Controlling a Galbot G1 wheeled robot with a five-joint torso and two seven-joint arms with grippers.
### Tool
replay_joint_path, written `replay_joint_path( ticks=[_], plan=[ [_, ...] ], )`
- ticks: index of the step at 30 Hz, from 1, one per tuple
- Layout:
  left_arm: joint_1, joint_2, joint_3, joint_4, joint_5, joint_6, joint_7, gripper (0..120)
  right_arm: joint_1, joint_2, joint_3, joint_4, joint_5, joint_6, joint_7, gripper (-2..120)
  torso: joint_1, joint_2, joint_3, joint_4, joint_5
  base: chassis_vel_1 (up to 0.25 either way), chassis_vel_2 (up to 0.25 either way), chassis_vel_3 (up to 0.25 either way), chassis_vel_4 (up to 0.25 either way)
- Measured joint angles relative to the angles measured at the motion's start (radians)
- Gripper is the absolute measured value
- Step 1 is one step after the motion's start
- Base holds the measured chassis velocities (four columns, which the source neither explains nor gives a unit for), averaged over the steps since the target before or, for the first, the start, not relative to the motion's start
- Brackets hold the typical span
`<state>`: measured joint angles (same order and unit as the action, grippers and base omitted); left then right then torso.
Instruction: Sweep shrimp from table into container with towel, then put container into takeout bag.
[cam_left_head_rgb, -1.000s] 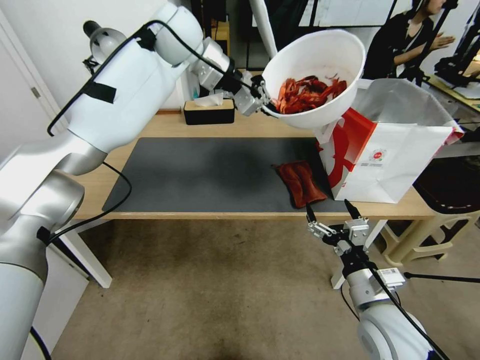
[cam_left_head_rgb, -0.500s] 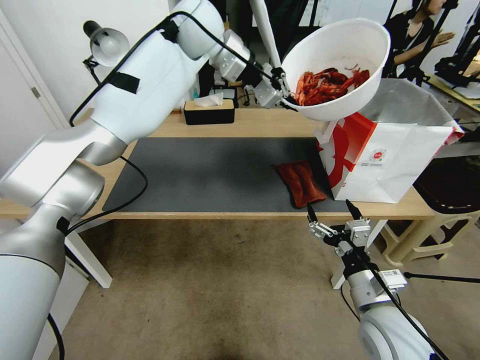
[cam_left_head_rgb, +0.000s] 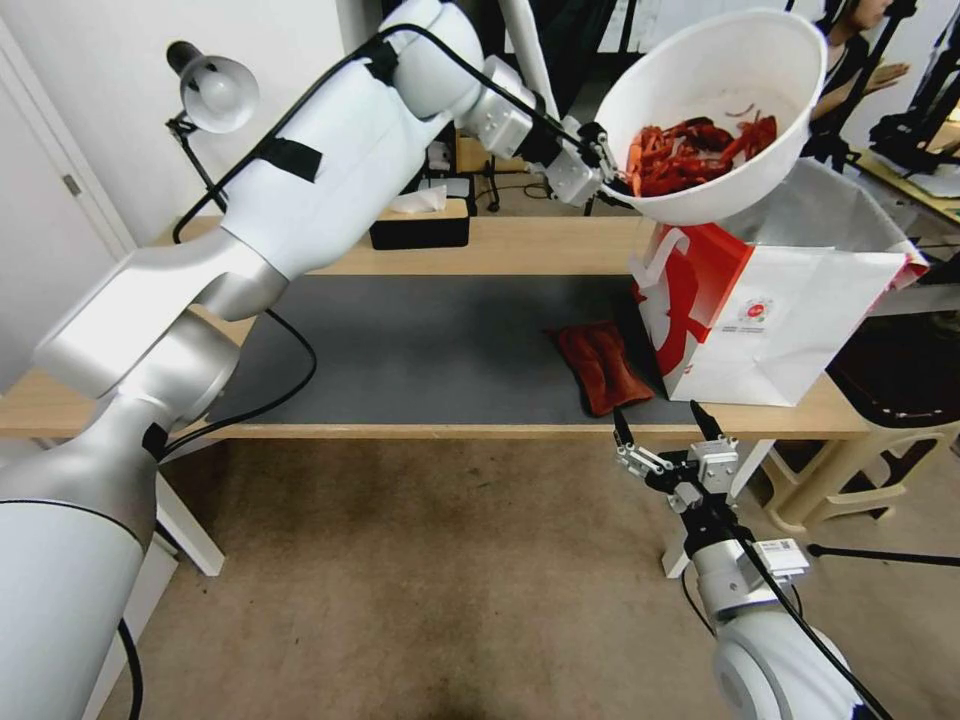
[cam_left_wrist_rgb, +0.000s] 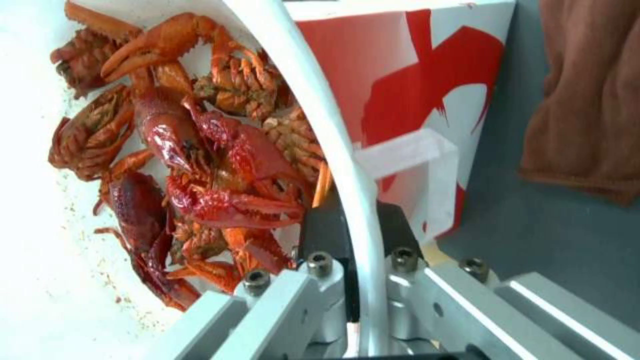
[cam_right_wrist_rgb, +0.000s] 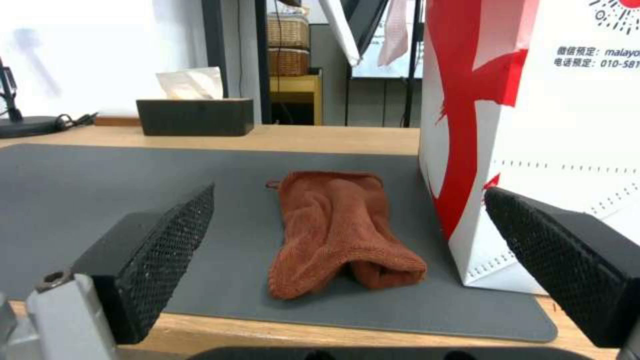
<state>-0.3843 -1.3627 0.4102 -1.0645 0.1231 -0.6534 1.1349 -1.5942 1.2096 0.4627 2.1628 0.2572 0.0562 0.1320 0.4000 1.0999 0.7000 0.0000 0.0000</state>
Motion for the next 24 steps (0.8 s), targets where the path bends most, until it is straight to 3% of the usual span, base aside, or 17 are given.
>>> replay_joint_path(
  ticks=[6, 14, 24],
  plan=[
    [-0.009, -0.018, 0.017, 0.009, 0.007, -0.001, -0.004, 0, 0.000, 0.003, -0.001, 0.001, -0.001, 0.000, 0.000, 100, 0.000, 0.000, 0.000, 0.0001, 0.0000, 0.000, 0.000, 0.000, 0.000],
    [-0.041, -0.110, 0.038, 0.074, 0.037, -0.015, -0.024, 0, -0.016, 0.003, -0.002, 0.003, -0.005, 0.009, -0.003, 100, 0.000, 0.000, 0.000, -0.0001, 0.0001, 0.000, 0.000, 0.000, 0.000],
    [-0.059, -0.184, 0.038, 0.144, 0.061, -0.025, -0.054, 0, -0.023, 0.005, -0.003, 0.013, -0.007, 0.010, -0.003, 100, 0.000, 0.000, 0.000, 0.0000, 0.0001, 0.000, 0.000, 0.000, 0.000]
  ],
)
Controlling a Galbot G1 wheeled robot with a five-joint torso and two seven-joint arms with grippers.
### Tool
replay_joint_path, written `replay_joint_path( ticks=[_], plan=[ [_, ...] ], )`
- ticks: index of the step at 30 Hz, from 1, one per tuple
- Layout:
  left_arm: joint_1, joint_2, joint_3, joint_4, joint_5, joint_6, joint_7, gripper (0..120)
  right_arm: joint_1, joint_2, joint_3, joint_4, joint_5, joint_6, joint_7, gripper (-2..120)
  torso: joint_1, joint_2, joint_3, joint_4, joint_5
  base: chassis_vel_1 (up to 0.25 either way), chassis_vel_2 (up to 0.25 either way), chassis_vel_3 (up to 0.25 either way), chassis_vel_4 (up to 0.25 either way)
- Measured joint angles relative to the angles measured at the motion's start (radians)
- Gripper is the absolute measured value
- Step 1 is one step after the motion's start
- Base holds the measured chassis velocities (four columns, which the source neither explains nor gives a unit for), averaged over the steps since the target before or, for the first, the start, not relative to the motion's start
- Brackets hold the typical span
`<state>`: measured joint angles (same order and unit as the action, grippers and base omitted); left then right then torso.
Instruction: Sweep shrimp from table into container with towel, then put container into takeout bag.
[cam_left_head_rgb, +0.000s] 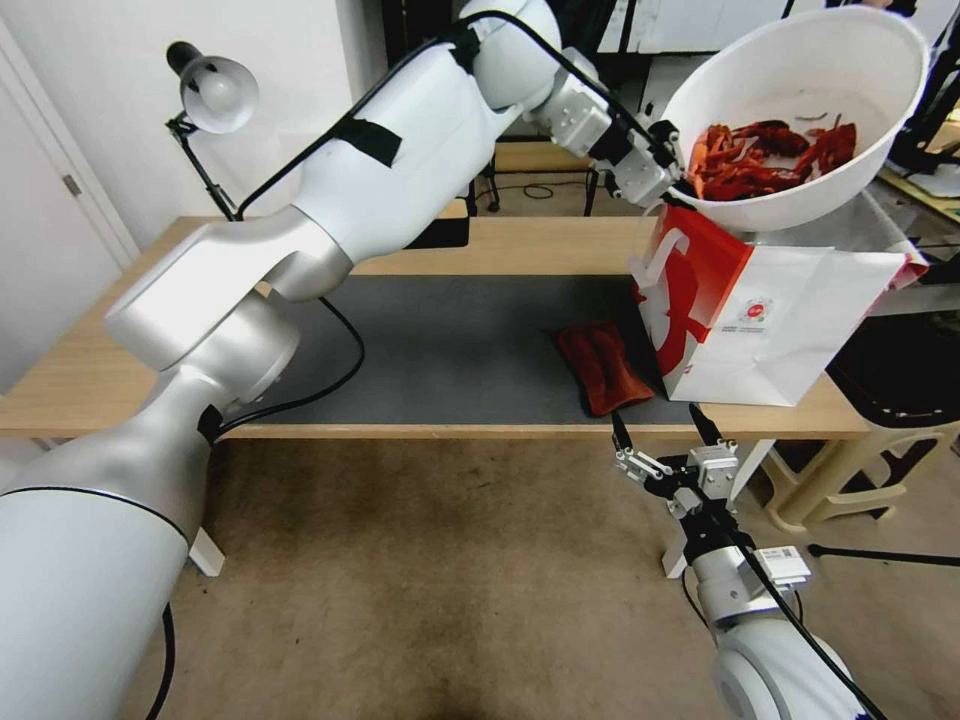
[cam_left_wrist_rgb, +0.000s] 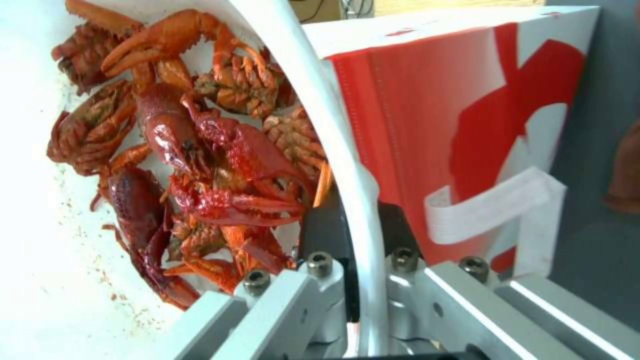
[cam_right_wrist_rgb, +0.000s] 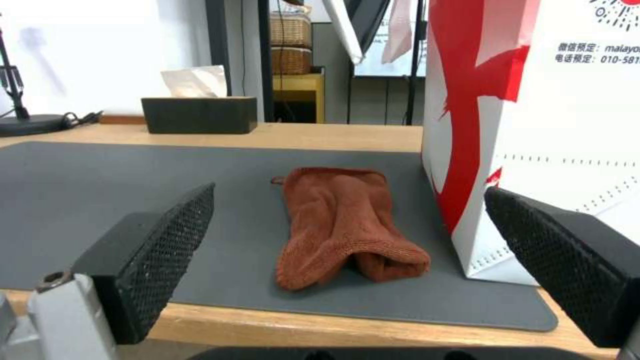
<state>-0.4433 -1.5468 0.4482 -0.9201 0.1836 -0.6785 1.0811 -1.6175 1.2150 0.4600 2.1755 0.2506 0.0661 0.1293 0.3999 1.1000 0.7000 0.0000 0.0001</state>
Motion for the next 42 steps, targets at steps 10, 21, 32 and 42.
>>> replay_joint_path(
  ticks=[10, 21, 32, 42],
  plan=[
    [-0.012, -0.057, -0.004, 0.060, 0.028, -0.008, -0.049, 0, -0.016, 0.005, 0.000, 0.015, -0.007, 0.004, -0.001, 100, 0.000, 0.000, 0.000, -0.0001, 0.0000, 0.000, 0.000, 0.000, 0.000],
    [-0.004, -0.064, -0.006, 0.123, 0.068, -0.032, -0.096, 0, -0.007, 0.004, 0.004, 0.013, -0.002, 0.004, 0.001, 100, 0.000, 0.000, 0.000, 0.0001, -0.0002, 0.000, 0.000, 0.000, 0.000],
    [0.014, -0.063, 0.000, 0.136, 0.085, -0.041, -0.107, 0, 0.005, -0.003, 0.006, 0.012, 0.008, 0.001, 0.004, 100, 0.000, 0.000, 0.000, -0.0001, -0.0001, 0.000, 0.000, 0.000, 0.000],
    [0.025, -0.062, 0.012, 0.134, 0.098, -0.043, -0.105, 0, 0.007, -0.005, 0.006, 0.013, 0.012, 0.000, 0.004, 100, 0.000, 0.000, 0.000, 0.0000, -0.0002, 0.000, 0.000, 0.000, 0.000]
  ],
)
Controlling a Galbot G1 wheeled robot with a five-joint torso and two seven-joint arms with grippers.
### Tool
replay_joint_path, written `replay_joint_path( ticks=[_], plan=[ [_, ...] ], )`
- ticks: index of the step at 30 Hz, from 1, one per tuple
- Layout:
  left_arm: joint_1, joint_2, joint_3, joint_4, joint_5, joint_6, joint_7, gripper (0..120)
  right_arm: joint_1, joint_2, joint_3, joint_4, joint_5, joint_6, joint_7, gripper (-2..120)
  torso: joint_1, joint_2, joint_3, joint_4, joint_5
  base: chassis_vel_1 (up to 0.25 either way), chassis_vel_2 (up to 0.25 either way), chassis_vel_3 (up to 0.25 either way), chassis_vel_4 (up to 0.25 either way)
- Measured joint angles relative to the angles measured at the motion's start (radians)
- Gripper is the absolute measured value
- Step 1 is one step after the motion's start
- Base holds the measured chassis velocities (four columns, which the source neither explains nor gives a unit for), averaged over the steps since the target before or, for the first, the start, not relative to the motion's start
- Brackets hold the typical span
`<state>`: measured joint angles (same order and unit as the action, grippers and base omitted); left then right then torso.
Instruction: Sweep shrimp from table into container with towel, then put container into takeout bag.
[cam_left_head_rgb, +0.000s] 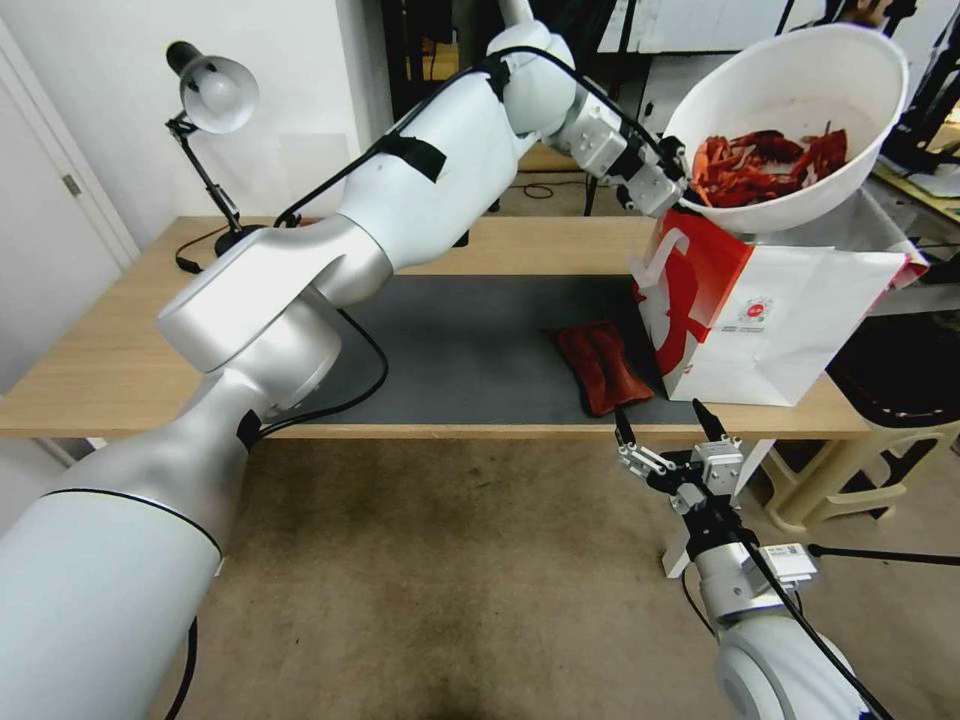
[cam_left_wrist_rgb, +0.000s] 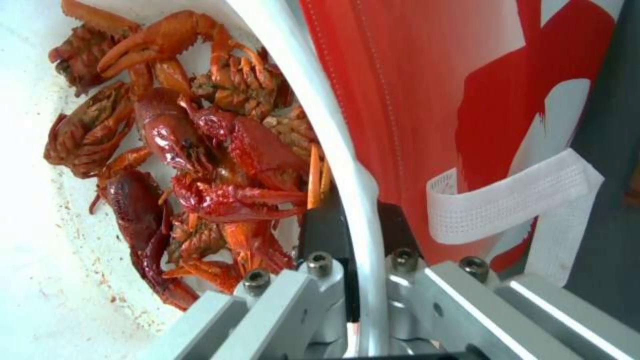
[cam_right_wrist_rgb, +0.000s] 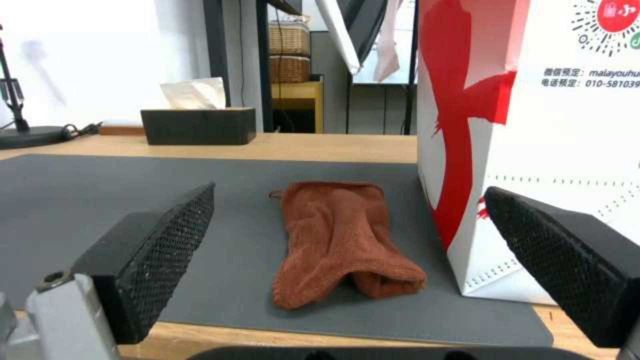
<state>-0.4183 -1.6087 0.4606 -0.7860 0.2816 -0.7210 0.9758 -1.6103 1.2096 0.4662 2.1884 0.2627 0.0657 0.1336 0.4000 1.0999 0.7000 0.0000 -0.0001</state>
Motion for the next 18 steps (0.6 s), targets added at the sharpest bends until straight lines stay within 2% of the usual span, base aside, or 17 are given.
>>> replay_joint_path(
  ticks=[16, 18],
  plan=[
    [-0.001, 0.001, 0.001, -0.002, 0.005, 0.000, -0.016, 0, -0.002, 0.009, -0.001, 0.005, -0.002, -0.003, 0.001, 100, 0.000, 0.000, 0.000, 0.0000, 0.0000, 0.000, 0.000, 0.000, 0.000],
    [-0.003, 0.001, 0.001, -0.002, 0.007, 0.001, -0.028, 5, -0.005, 0.012, -0.002, 0.008, -0.003, -0.004, 0.001, 100, 0.000, 0.000, 0.000, 0.0000, 0.0000, 0.000, 0.000, 0.000, 0.000]
  ],
)
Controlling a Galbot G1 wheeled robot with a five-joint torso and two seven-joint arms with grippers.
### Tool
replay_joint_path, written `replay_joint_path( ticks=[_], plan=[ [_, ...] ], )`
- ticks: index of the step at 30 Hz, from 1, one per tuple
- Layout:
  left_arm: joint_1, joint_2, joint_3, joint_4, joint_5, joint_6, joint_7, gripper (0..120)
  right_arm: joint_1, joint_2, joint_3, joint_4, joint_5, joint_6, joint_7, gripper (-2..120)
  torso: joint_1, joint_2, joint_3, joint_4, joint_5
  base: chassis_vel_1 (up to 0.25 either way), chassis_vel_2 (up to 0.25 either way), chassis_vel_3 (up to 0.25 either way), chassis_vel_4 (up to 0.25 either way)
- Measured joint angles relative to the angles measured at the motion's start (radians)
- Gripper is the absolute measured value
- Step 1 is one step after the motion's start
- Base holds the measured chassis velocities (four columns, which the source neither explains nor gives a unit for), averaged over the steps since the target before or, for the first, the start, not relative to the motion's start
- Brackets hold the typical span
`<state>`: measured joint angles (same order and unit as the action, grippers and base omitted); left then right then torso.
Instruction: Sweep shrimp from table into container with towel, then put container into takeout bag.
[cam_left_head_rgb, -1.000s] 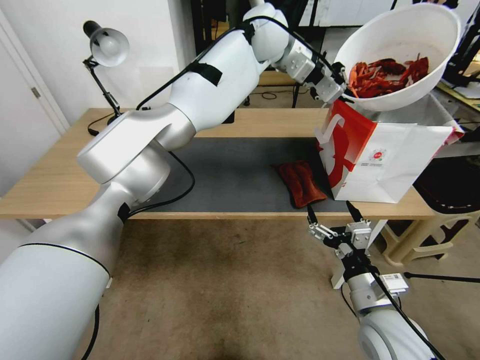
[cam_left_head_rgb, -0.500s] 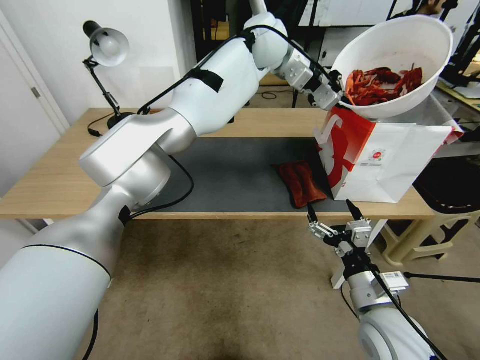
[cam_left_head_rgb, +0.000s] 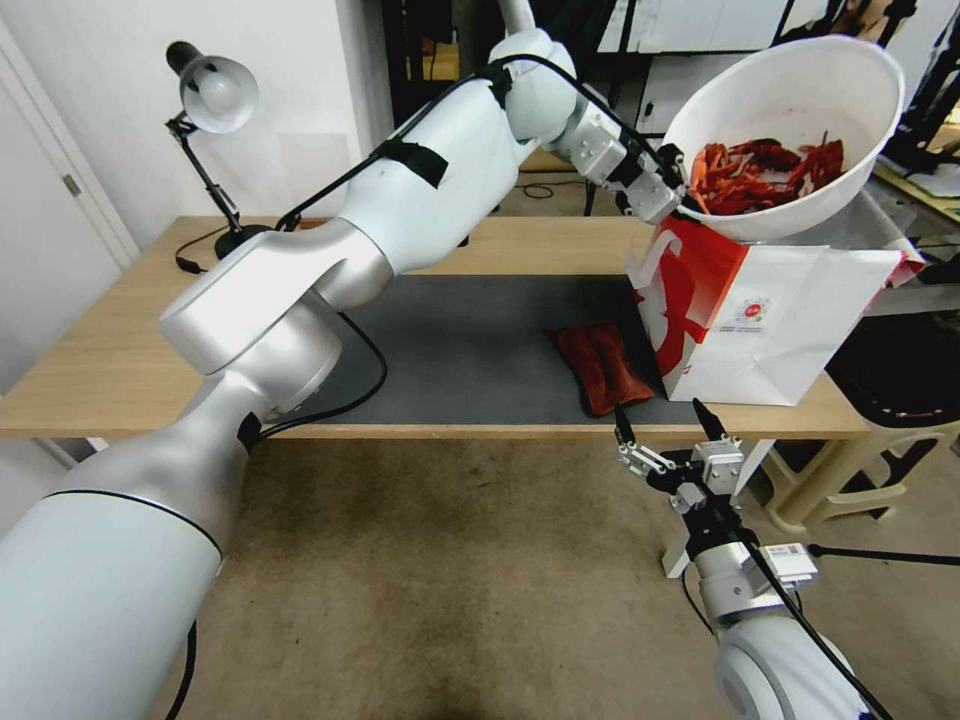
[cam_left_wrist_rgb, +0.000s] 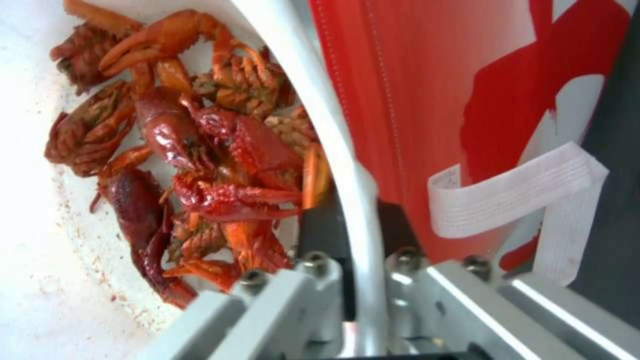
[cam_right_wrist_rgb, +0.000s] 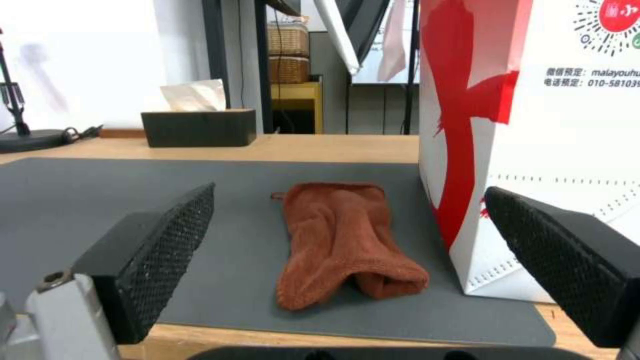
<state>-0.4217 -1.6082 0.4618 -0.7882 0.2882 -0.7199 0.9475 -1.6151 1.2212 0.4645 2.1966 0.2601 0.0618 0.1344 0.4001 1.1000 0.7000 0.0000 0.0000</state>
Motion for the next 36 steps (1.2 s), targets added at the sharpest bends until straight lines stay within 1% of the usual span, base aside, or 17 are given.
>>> replay_joint_path(
  ticks=[2, 3, 5, 8, 9, 11, 14, 16, 18, 20, 22, 23, 26, 31, 33, 35, 36],
  plan=[
    [0.000, 0.000, 0.000, 0.000, 0.001, 0.000, -0.003, 7, 0.000, 0.000, 0.000, 0.000, 0.000, 0.000, 0.000, 100, 0.000, 0.000, 0.000, 0.0001, 0.0000, 0.000, 0.000, 0.000, 0.000],
    [-0.002, 0.000, 0.000, 0.000, 0.002, 0.002, -0.016, 15, -0.002, 0.000, 0.000, 0.001, 0.000, 0.000, 0.000, 100, 0.000, 0.000, 0.000, 0.0000, 0.0000, 0.000, 0.000, 0.000, 0.000],
    [-0.002, 0.000, 0.000, -0.001, 0.003, 0.003, -0.024, 19, -0.003, 0.000, 0.000, 0.002, -0.001, 0.000, 0.000, 100, 0.000, 0.000, 0.000, 0.0000, 0.0000, 0.000, 0.000, 0.000, 0.000],
    [-0.003, 0.000, 0.002, -0.003, 0.005, 0.007, -0.041, 33, -0.007, 0.002, 0.000, 0.005, -0.001, -0.001, 0.000, 100, 0.000, 0.000, 0.000, 0.0000, 0.0000, 0.000, 0.000, 0.000, 0.000],
    [-0.003, 0.000, 0.002, -0.003, 0.005, 0.007, -0.041, 33, -0.007, 0.002, 0.000, 0.005, -0.001, -0.001, 0.000, 100, 0.000, 0.000, 0.000, 0.0000, 0.0000, 0.000, 0.000, 0.000, 0.000],
    [-0.005, 0.000, 0.006, -0.003, 0.006, 0.014, -0.061, 45, -0.010, 0.003, 0.000, 0.009, -0.001, -0.001, 0.000, 100, 0.000, 0.000, 0.000, 0.0000, 0.0000, 0.000, 0.000, 0.000, 0.000],
    [-0.007, 0.000, 0.011, -0.002, 0.007, 0.019, -0.092, 54, -0.014, 0.003, 0.000, 0.012, -0.001, -0.001, 0.000, 100, 0.000, 0.000, 0.000, 0.0000, 0.0000, 0.000, 0.000, 0.000, 0.000],
    [-0.007, 0.000, 0.012, -0.002, 0.007, 0.019, -0.096, 56, -0.015, 0.003, 0.000, 0.013, -0.001, -0.001, 0.000, 100, 0.000, 0.000, 0.000, 0.0000, 0.0000, 0.000, 0.000, 0.000, 0.000],
    [-0.008, 0.000, 0.021, -0.002, 0.007, 0.023, -0.139, 70, -0.019, 0.003, 0.000, 0.015, -0.002, 0.000, 0.000, 100, 0.000, 0.000, 0.000, 0.0000, 0.0000, 0.000, 0.000, 0.000, 0.000],
    [-0.008, 0.000, 0.022, -0.002, 0.007, 0.023, -0.144, 73, -0.020, 0.003, 0.000, 0.015, -0.001, 0.000, 0.000, 100, 0.000, 0.000, 0.000, 0.0000, 0.0000, 0.000, 0.000, 0.000, 0.000],
    [-0.008, 0.000, 0.025, -0.002, 0.007, 0.024, -0.152, 84, -0.020, 0.002, 0.000, 0.016, -0.002, 0.000, 0.000, 100, 0.000, 0.000, 0.000, 0.0000, 0.0000, 0.000, 0.000, 0.000, 0.000],
    [-0.008, 0.000, 0.025, -0.002, 0.007, 0.024, -0.152, 84, -0.020, 0.002, 0.000, 0.016, -0.002, 0.000, 0.000, 100, 0.000, 0.000, 0.000, 0.0000, 0.0000, 0.000, 0.000, 0.000, 0.000],
    [-0.008, 0.000, 0.027, -0.003, 0.006, 0.029, -0.158, 98, -0.019, -0.001, 0.000, 0.016, -0.001, 0.001, 0.000, 100, 0.000, 0.000, 0.000, 0.0000, 0.0000, 0.000, 0.000, 0.000, 0.000],
    [-0.011, 0.000, 0.027, 0.001, -0.005, 0.045, -0.181, 100, -0.018, -0.003, 0.002, 0.016, 0.001, 0.002, 0.000, 100, 0.000, 0.000, 0.000, 0.0000, 0.0000, 0.000, 0.000, 0.000, 0.000],
    [-0.013, 0.000, 0.039, 0.003, -0.031, 0.068, -0.228, 100, -0.018, -0.004, 0.002, 0.015, 0.003, 0.003, 0.000, 100, 0.000, 0.000, 0.000, 0.0001, 0.0000, 0.000, 0.000, 0.000, 0.000],
    [-0.013, 0.000, 0.043, 0.003, -0.040, 0.074, -0.238, 100, -0.018, -0.004, 0.002, 0.015, 0.004, 0.003, 0.000, 100, 0.000, 0.000, 0.000, 0.0000, 0.0000, 0.000, 0.000, 0.000, 0.000],
    [-0.014, 0.003, 0.066, 0.000, -0.085, 0.106, -0.288, 100, -0.015, -0.005, 0.002, 0.014, 0.006, 0.003, 0.001, 100, 0.000, 0.000, 0.000, -0.0003, 0.0001, 0.000, 0.000, 0.000, 0.000]
  ],
)
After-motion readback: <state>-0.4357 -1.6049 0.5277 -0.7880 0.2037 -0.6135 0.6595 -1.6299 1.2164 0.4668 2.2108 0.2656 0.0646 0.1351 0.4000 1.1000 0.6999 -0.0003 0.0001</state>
